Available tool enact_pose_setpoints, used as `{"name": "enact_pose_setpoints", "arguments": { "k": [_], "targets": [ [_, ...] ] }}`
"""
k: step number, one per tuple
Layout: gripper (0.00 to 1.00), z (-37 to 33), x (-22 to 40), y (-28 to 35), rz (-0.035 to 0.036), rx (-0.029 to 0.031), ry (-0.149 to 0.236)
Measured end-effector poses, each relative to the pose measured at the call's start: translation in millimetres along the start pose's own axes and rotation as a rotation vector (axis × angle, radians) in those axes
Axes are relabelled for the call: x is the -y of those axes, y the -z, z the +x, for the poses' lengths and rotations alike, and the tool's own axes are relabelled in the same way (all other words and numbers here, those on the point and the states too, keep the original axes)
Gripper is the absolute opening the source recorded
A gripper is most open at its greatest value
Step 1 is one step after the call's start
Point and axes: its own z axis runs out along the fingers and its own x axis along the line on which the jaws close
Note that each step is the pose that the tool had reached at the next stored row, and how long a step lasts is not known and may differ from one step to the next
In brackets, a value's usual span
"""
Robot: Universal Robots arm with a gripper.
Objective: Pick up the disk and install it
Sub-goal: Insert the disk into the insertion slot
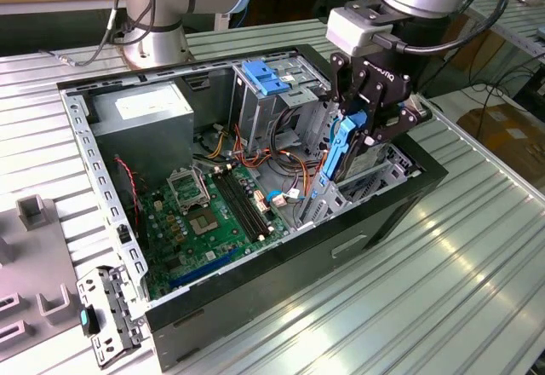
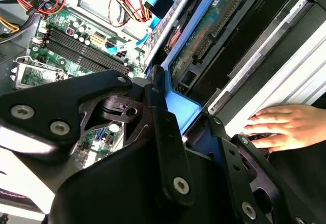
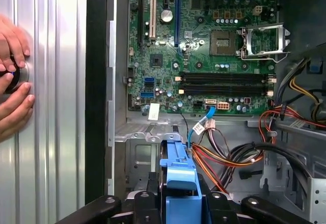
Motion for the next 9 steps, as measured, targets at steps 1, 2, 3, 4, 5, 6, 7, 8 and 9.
{"name": "enact_pose_setpoints", "arguments": {
  "k": [1, 2, 3, 4, 5, 6, 7, 8, 9],
  "targets": [
    [0.37, 0.0, -0.1, -2.1, 0.0, 0.0, 0.0],
    [0.37, 0.0, -0.1, -4.4, 0.0, 0.0, 0.0],
    [0.37, 0.0, -0.2, -6.1, 0.0, 0.0002, 0.0],
    [0.37, 0.0, -0.2, -7.2, 0.0001, 0.0002, 0.0],
    [0.37, 0.0, -0.2, -8.1, 0.0, 0.0001, 0.0],
    [0.37, 0.1, -0.3, -10.1, 0.0001, 0.0001, 0.0],
    [0.37, 0.1, -0.3, -11.8, 0.0001, 0.0, 0.0],
    [0.37, 0.1, -0.4, -14.2, 0.0001, 0.0002, 0.0],
    [0.37, 0.1, -0.5, -16.1, 0.0, -0.0002, 0.0]
  ]
}}
